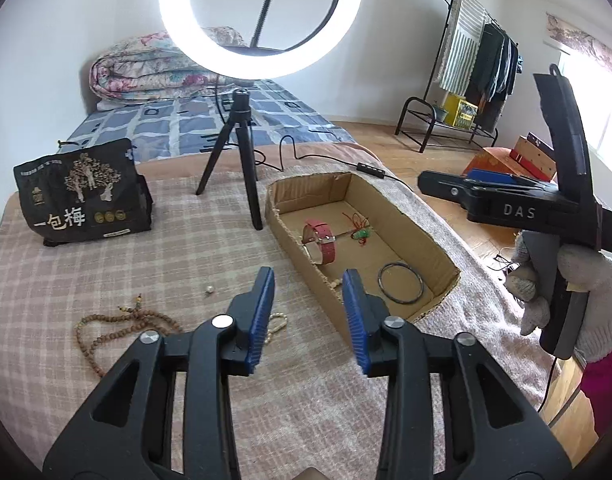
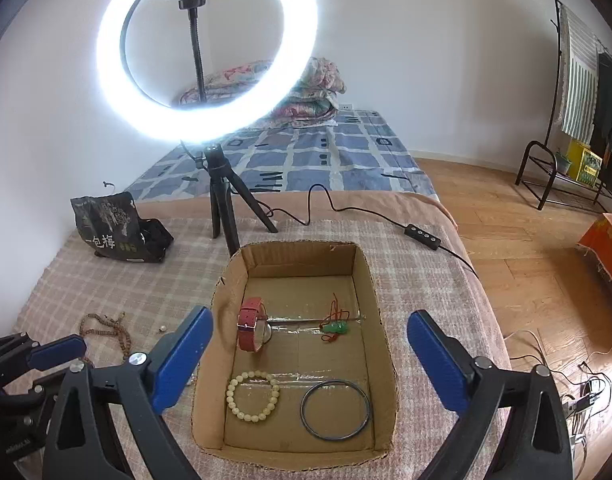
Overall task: Organize jewelry
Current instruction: 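Withdraw both tools and move the left tool toward the wooden bead necklace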
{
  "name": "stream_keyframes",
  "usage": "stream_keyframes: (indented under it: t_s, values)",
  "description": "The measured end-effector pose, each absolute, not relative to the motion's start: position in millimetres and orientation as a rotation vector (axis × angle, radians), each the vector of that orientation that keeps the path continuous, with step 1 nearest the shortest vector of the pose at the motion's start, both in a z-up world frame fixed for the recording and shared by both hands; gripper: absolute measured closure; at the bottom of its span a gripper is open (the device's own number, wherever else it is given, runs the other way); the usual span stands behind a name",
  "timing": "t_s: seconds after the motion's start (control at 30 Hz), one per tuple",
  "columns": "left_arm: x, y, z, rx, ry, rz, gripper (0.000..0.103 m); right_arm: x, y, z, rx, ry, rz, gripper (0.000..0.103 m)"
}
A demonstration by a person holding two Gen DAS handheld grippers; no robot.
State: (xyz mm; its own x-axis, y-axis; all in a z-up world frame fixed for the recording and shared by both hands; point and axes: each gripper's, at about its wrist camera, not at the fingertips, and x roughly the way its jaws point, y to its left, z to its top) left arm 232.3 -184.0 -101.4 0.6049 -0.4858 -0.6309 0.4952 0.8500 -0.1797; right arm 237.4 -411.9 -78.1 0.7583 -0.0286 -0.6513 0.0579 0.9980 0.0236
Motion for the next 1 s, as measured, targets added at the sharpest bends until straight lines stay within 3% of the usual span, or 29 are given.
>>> stream_keyframes:
  t_s: [0.17,0.23,0.3,1.0]
  values:
    - [227.3,-145.9,-94.2,0.006,0.711,-0.503,0.055,222.6,-392.4,-70.5,0.014,0.693,-0.019,0.0]
    - [227.5,-128.5,-94.1,-0.013,0.715,-0.477,0.045,217.5,-383.4,-67.9,-0.002,0.687,-0.01,0.0]
    - [227.3,-112.3,-95.3,-0.028,0.718,-0.449,0.043,211.1,-374.0,-65.7,-0.015,0.681,0.008,0.0]
    - [234.5,12.6,-153.6,-0.188,0.885,-0.233,0.043,174.5,-301.0,-99.7,0.003,0.777,0.222,0.001]
